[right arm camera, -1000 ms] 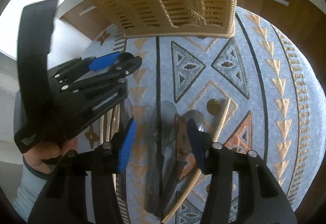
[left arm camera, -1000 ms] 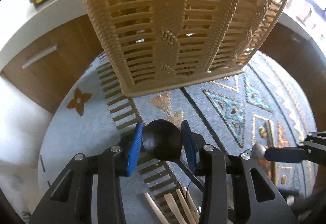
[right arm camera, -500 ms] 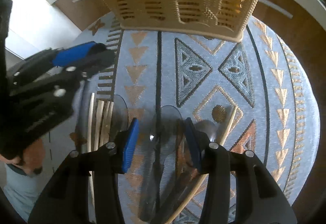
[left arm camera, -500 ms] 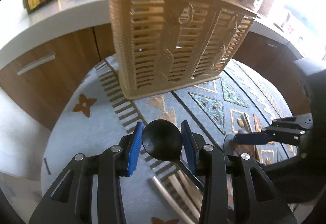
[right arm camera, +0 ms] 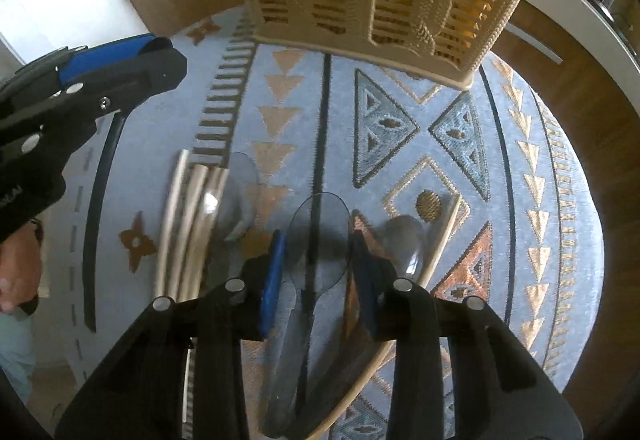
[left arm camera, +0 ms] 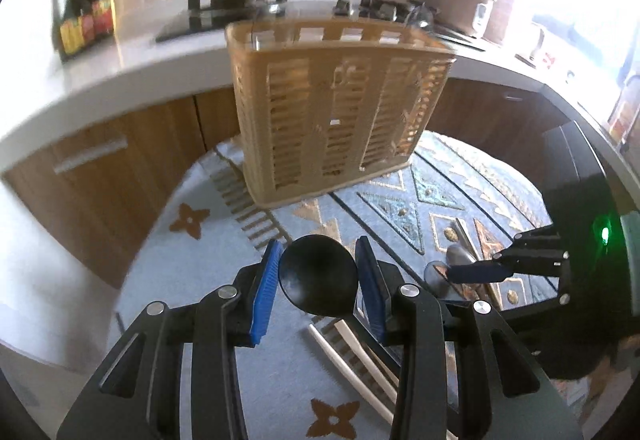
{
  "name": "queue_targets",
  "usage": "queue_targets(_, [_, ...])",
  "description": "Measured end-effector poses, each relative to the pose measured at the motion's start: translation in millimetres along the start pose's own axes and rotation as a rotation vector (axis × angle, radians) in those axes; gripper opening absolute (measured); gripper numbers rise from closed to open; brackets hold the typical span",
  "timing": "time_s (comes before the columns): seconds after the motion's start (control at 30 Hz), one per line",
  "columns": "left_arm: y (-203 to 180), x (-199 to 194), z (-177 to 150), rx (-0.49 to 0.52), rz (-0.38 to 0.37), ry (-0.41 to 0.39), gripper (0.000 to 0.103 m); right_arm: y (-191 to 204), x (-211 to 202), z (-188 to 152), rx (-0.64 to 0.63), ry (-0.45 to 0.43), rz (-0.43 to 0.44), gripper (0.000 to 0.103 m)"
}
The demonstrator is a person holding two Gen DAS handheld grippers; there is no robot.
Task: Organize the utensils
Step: 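Carry the ladle and spoon over the tan basket and open both grippers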
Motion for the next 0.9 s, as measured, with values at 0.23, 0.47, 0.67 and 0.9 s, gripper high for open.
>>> queue_targets(0.23, [0, -49, 22, 0.054, 0.097, -0.162, 0.036, -13, -62, -1, -0.012, -0.17, 0.148, 0.03])
queue_targets(0.47, [9, -82, 49, 0.068, 0.228, -0.299, 0.036, -25, -122, 9, 0.003, -0.37, 0.251, 0.03])
queue_targets(0.67, [26, -100, 81, 0.019, 0.319, -0.42, 0.036, -22, -174, 45, 0.042, -0.571, 0.349, 0.03])
queue_targets(0.9, [40, -103, 128, 0.039, 0.51, -0.551, 0.036, -31, -235, 94, 0.147, -0.882, 0.256, 0.03])
Point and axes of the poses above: each gripper's, at about its wrist camera, not at the fingertips, and x roughly the way its jaws point, y to its left, z to its top, the point moved 5 cm from there along x, roughly the way its jaws point, and after that the axes turned 13 degrees about x, right-handed, at the moved point
